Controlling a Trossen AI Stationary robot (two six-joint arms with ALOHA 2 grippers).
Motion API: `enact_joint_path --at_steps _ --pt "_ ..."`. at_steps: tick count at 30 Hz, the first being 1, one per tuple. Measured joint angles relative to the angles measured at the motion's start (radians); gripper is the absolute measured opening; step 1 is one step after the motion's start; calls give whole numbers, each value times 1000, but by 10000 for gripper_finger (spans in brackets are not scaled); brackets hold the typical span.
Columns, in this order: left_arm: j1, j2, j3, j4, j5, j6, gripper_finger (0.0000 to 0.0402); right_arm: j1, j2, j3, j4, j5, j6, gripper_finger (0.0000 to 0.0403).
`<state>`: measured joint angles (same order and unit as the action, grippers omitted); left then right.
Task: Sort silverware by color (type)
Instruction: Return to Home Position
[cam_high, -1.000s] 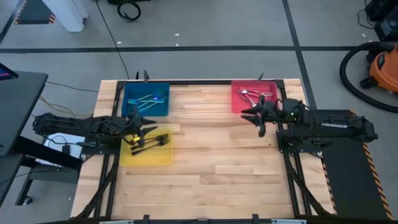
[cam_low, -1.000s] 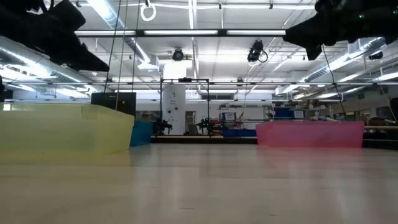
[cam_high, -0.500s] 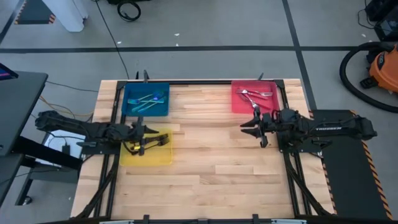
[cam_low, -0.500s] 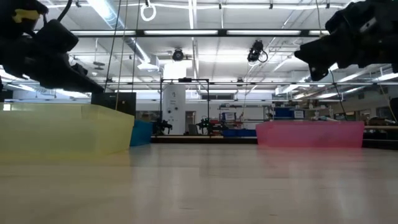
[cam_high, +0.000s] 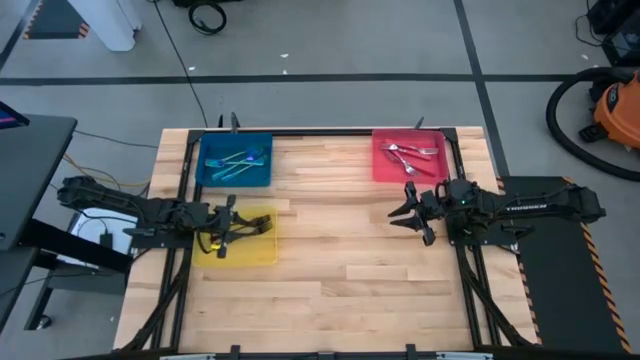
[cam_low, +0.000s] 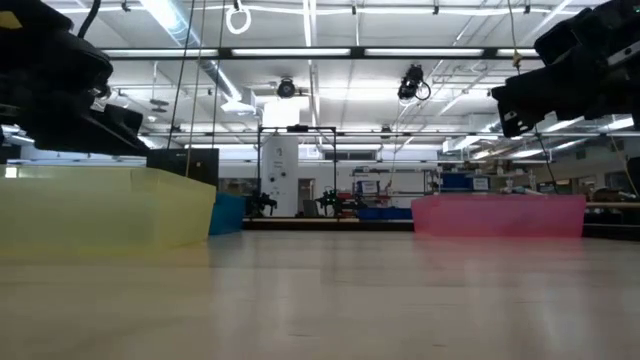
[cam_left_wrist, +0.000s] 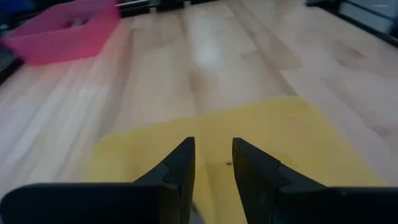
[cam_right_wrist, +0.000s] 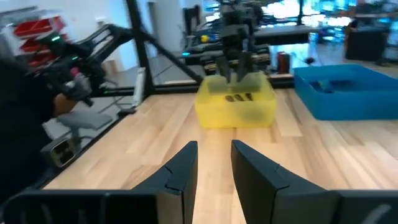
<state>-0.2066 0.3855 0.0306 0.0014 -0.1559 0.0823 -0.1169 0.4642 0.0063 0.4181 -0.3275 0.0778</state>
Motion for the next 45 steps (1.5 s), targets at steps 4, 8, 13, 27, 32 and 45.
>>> enact_joint_path --at_steps 4,8,13,27,32,45 --pt "0 0 -5 21 54 50 107 0 0 0 -4 -35 -35 105" --pt "0 0 -8 22 56 57 107 0 0 0 -39 -34 -40 105" --pt "0 0 -8 15 58 22 107 0 0 0 -68 -34 77 105" --pt "0 0 -6 10 57 86 107 0 0 0 -201 275 32 105" --pt "0 0 -6 8 57 87 107 0 0 0 -196 258 15 105" --pt "1 0 -6 13 56 -23 107 0 0 0 -204 256 23 105"
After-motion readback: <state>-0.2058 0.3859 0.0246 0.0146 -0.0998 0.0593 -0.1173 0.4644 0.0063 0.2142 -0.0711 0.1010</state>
